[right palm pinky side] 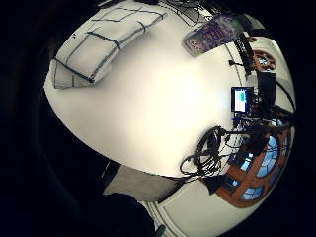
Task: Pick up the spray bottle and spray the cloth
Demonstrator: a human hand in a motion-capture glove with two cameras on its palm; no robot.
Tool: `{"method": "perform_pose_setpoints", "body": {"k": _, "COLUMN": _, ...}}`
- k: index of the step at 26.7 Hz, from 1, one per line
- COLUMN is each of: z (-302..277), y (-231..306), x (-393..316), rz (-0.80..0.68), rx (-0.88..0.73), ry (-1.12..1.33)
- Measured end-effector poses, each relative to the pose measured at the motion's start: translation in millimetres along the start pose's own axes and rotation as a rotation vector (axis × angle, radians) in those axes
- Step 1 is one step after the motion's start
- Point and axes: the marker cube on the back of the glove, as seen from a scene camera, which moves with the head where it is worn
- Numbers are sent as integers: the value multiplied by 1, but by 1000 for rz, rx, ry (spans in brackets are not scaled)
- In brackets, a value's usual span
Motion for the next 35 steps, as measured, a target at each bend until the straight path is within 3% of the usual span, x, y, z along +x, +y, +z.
{"method": "perform_pose_setpoints", "body": {"k": 11, "z": -8, "y": -1, "x": 19, "rz": 79, "rx": 32, "ry": 22}}
{"method": "perform_pose_setpoints", "body": {"k": 35, "z": -76, "y": -54, "x": 191, "rz": 486, "rx": 211, "ry": -84}}
